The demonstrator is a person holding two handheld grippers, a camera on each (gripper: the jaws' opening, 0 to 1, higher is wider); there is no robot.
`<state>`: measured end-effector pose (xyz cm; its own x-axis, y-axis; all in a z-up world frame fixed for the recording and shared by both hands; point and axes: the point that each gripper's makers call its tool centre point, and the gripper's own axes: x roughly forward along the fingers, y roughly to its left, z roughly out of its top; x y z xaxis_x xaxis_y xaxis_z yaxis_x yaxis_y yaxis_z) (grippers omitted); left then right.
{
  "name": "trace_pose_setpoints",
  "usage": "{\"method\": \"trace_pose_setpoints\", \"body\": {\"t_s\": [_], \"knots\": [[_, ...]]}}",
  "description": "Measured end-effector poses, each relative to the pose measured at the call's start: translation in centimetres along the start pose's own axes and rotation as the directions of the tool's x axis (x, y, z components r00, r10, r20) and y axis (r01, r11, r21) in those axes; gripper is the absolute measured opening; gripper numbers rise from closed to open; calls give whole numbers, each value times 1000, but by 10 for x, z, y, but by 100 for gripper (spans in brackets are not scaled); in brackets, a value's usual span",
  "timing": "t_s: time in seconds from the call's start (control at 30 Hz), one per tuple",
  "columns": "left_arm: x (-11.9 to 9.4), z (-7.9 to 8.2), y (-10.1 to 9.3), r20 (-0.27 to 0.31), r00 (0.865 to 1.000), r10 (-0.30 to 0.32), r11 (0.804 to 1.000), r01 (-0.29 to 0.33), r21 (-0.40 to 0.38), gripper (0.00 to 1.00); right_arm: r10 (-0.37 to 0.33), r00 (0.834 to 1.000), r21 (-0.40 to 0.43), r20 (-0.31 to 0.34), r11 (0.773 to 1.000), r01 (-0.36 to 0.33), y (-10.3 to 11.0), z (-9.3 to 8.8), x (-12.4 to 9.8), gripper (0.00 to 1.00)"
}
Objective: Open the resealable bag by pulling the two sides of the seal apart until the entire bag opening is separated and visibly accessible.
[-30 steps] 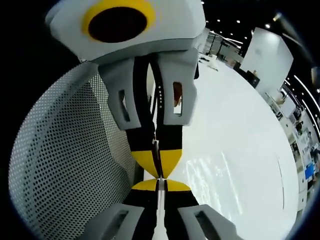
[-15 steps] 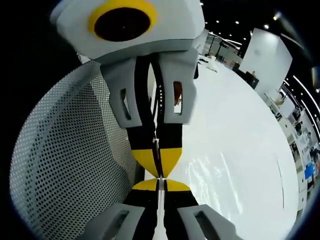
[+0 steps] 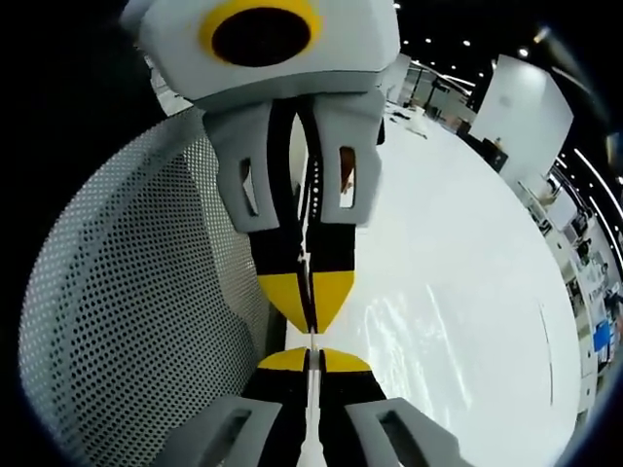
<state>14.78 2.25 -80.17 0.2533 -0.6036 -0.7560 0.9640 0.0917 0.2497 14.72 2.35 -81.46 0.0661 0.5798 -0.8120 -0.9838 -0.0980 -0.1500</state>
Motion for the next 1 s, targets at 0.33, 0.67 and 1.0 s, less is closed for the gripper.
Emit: {"method": "trace_pose_setpoints", "body": {"t_s": [0.33,0.67,1.0], "knots": [[-2,0,2,4,1000,-5,1000,5,-17,0,12,999,71,30,997,-14,-1,0,-1,0],[-1,2,1,7,1000,-6,1000,6,-11,0,31,999,43,43,999,-33,0,11,2,0],[-4,-1,1,1,1000,-5,1000,5,-11,0,28,999,50,29,998,-29,0,3,1,0]]}}
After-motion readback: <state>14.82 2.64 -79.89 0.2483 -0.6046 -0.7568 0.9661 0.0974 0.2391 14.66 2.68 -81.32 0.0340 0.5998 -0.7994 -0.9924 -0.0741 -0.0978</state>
